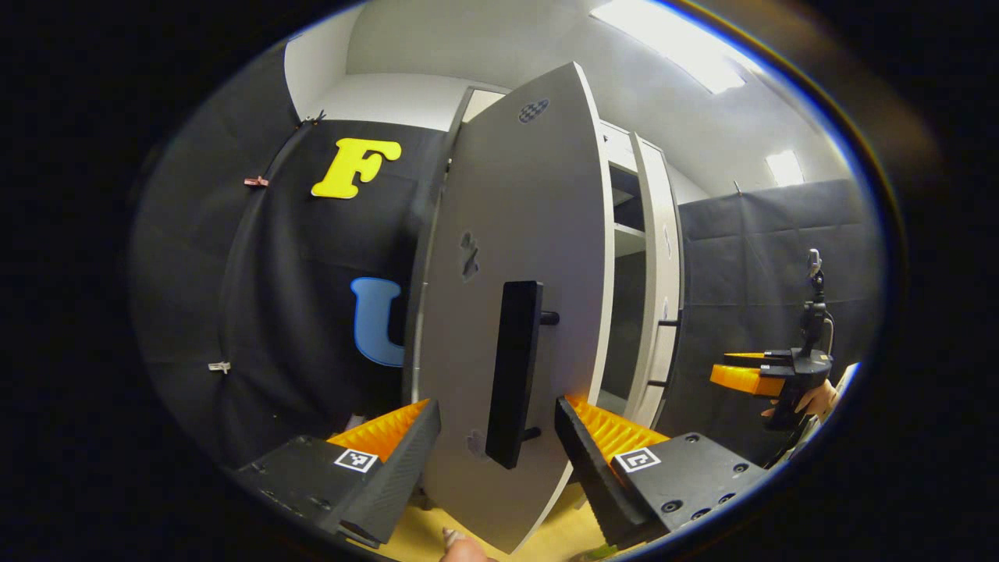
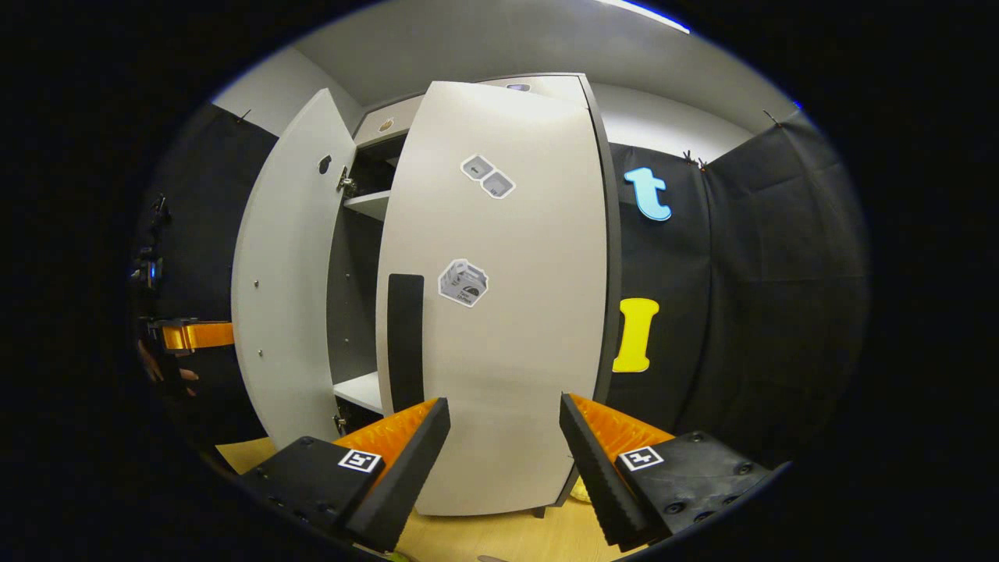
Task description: Grasp the bottle in the cabinet with the left hand and place it on the coaster, then close the right door with the right hand and the left door with the left hand.
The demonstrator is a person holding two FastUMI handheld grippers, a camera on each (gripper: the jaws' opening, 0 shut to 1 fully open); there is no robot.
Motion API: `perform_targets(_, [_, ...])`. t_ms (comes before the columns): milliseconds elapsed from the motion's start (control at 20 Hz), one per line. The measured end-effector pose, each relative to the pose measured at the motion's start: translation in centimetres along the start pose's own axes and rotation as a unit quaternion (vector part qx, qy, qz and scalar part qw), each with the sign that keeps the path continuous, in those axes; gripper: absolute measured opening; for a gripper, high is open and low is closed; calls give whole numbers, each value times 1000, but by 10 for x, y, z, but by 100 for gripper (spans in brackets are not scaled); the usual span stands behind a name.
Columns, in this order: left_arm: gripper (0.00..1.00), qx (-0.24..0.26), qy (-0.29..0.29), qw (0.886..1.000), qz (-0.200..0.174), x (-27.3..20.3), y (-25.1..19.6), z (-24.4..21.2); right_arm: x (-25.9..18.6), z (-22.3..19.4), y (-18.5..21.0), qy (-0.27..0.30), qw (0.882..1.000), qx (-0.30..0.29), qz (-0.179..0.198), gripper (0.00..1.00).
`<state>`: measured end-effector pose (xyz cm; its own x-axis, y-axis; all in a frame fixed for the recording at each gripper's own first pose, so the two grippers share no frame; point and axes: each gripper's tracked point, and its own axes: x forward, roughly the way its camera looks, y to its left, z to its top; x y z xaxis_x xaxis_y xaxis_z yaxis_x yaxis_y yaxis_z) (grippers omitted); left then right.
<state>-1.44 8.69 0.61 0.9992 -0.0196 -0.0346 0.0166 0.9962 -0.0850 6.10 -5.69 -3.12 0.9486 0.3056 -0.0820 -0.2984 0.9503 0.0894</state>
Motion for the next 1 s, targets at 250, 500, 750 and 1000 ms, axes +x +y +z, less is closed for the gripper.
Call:
perform_targets(250, [95,19,20,999,-37,51,-49,-17,-15,-4,-11,4,998,-57,8,94])
perform_targets(500, [94,34,24,998,-43,63,-81,-25,-22,-7,-18,6,998,-54,24,94])
perform_targets(750, [95,38,25,999,-12,49,-90,-24,-22,-9,-32,8,999,-28,45,94])
perform_targets(1000, [95,46,26,999,6,36,-110,-27,-29,-10,-37,10,997,-17,72,94])
